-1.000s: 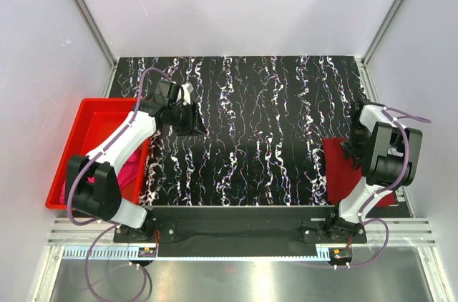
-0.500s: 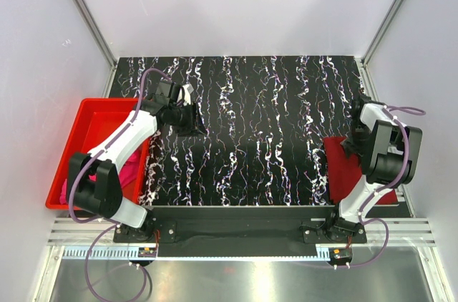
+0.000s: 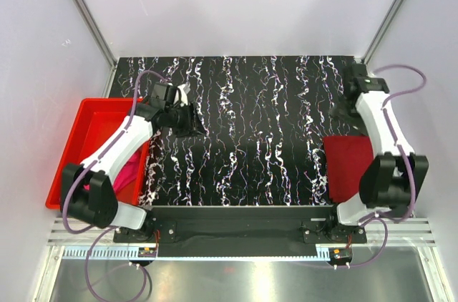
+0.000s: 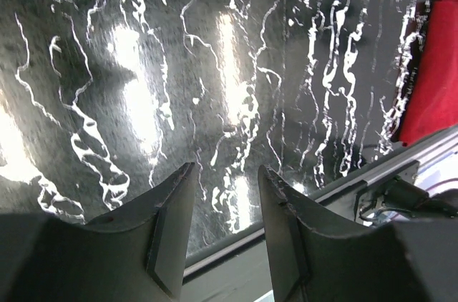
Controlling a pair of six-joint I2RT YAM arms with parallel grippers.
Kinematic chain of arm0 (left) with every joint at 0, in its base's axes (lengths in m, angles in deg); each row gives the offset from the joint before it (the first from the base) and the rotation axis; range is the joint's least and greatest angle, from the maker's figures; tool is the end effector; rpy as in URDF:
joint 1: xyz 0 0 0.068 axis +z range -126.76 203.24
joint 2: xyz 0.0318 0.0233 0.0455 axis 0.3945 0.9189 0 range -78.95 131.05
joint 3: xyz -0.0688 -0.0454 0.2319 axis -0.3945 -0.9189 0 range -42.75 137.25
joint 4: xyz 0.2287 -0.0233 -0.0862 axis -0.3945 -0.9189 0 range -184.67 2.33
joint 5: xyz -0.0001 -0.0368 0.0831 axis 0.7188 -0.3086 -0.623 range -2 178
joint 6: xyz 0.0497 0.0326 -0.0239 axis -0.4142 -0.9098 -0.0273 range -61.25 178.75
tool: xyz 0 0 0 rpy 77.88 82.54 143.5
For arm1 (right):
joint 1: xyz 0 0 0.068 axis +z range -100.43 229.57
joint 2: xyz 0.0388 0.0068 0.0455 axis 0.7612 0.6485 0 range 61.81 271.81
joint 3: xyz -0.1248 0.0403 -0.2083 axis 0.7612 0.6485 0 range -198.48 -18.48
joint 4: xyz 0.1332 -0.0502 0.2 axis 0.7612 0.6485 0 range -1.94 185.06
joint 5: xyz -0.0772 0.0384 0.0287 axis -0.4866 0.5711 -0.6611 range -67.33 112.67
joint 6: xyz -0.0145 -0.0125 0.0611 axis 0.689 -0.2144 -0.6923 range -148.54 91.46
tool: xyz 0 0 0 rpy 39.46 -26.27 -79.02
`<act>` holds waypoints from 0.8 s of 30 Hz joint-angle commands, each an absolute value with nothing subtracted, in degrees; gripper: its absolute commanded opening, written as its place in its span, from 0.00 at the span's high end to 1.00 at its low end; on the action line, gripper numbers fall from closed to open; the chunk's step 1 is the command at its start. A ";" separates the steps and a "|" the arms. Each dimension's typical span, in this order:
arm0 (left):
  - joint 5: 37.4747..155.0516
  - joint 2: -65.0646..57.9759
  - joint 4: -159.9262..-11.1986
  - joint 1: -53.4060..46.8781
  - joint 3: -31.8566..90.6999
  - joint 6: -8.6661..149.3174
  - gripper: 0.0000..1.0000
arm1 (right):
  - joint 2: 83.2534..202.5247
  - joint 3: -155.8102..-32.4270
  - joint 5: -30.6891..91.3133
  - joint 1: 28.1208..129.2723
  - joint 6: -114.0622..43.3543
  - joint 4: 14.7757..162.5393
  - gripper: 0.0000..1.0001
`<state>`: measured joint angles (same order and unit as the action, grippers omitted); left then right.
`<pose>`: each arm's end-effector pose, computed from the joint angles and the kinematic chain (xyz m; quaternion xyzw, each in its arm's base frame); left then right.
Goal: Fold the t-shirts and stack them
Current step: Reset both grippers
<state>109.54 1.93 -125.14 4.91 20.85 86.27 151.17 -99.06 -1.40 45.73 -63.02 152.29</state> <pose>0.2670 -0.1076 0.2382 -0.0187 0.9378 -0.2799 0.2046 0.2846 -0.0393 0.2603 0.3466 0.9036 -0.1607 0.1938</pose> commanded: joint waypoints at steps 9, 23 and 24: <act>117.78 -21.80 -112.03 3.11 -4.72 103.09 0.52 | 135.65 -85.74 30.30 76.11 -72.47 130.98 0.01; 128.25 -66.88 -81.72 2.84 -39.56 126.04 0.36 | 98.04 -30.11 46.22 76.90 -89.88 81.34 0.00; 129.13 -71.52 -79.17 2.84 -41.32 127.90 0.36 | 96.11 -28.17 47.01 76.90 -91.28 79.47 0.00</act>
<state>123.44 -64.49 -93.51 2.99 -36.31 118.84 101.03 -32.92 42.79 76.60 -86.27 94.74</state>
